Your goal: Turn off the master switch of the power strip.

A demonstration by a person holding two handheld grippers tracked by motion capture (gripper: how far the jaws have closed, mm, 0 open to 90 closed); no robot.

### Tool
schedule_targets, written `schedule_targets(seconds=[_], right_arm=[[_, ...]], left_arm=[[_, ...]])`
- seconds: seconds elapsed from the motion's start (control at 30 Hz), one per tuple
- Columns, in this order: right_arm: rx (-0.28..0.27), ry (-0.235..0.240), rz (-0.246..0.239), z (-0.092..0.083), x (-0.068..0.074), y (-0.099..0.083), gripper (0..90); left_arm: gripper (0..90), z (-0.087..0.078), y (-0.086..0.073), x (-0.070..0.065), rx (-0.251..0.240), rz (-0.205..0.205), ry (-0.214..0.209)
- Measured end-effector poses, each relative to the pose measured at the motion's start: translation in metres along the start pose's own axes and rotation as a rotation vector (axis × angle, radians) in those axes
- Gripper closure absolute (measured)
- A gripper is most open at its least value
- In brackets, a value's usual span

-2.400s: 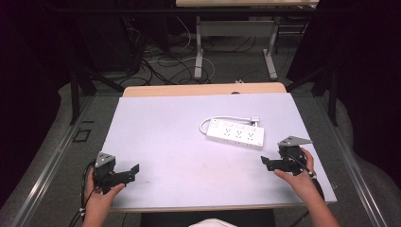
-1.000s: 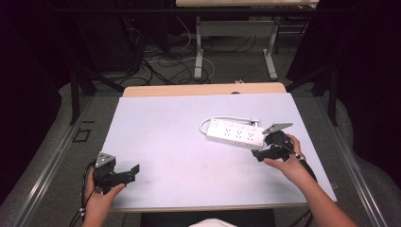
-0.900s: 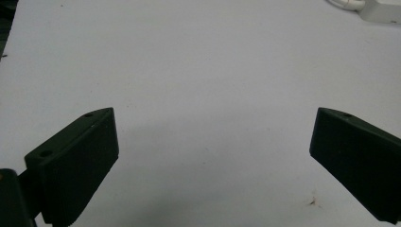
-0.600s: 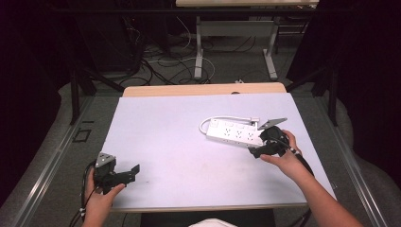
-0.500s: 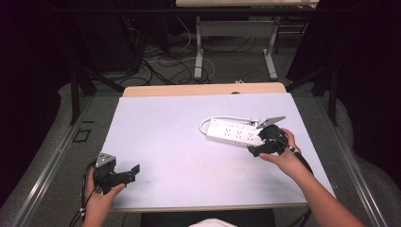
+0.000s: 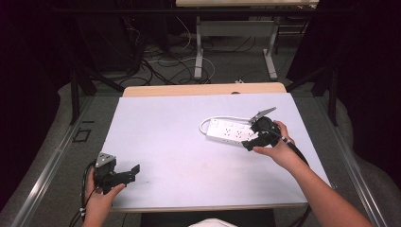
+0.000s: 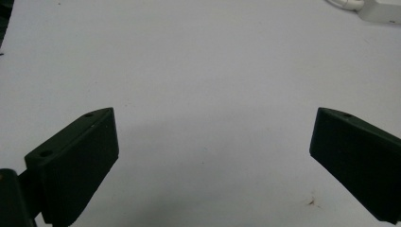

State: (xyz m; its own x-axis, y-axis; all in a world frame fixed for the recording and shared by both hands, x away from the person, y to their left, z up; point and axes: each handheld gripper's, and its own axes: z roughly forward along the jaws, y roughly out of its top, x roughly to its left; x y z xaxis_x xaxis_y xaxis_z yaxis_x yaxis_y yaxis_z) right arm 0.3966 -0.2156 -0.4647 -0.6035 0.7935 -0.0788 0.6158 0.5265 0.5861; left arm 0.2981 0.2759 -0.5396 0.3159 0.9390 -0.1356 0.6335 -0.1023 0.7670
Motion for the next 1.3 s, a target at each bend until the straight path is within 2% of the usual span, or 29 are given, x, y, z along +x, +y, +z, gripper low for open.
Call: schedule_targets(seconds=[0.3, 0.33, 0.47, 0.57, 0.73, 0.9, 1.07, 1.17, 1.2, 1.3], right_arm=[[0.006, -0.004, 0.017, 0.002, -0.005, 0.017, 22.4], [0.008, 0.008, 0.017, 0.002, -0.006, 0.019, 22.9], [0.010, -0.013, 0.024, 0.003, -0.008, 0.026, 24.0], [0.011, 0.002, 0.031, 0.004, -0.010, 0.032, 25.0], [0.004, -0.013, 0.036, 0.005, -0.013, 0.042, 25.1], [0.004, -0.010, 0.037, 0.009, -0.013, 0.055, 30.5], [0.016, -0.006, 0.044, 0.014, -0.011, 0.065, 30.8], [0.019, 0.004, 0.059, 0.018, -0.009, 0.071, 30.8], [0.019, 0.008, 0.079, 0.021, -0.008, 0.074, 30.8], [0.020, 0.013, 0.088, 0.024, -0.007, 0.077, 32.8]], left_arm=[[2.0, 0.000, 0.000, 0.000, -0.009, -0.002, 0.001], [2.0, 0.000, 0.000, 0.000, -0.009, -0.002, 0.001], [2.0, 0.000, 0.000, 0.000, -0.002, -0.001, 0.000], [2.0, 0.000, 0.000, 0.000, -0.002, 0.000, 0.000], [2.0, 0.000, 0.000, 0.001, -0.002, 0.001, -0.001], [2.0, 0.001, 0.000, 0.001, -0.009, 0.001, 0.001], [2.0, 0.000, 0.000, 0.001, -0.001, 0.004, -0.001], [2.1, 0.001, 0.000, 0.002, -0.008, 0.004, 0.001], [2.3, 0.001, 0.000, 0.002, -0.008, 0.004, 0.001], [2.3, 0.001, -0.001, 0.002, -0.007, 0.004, 0.001]])
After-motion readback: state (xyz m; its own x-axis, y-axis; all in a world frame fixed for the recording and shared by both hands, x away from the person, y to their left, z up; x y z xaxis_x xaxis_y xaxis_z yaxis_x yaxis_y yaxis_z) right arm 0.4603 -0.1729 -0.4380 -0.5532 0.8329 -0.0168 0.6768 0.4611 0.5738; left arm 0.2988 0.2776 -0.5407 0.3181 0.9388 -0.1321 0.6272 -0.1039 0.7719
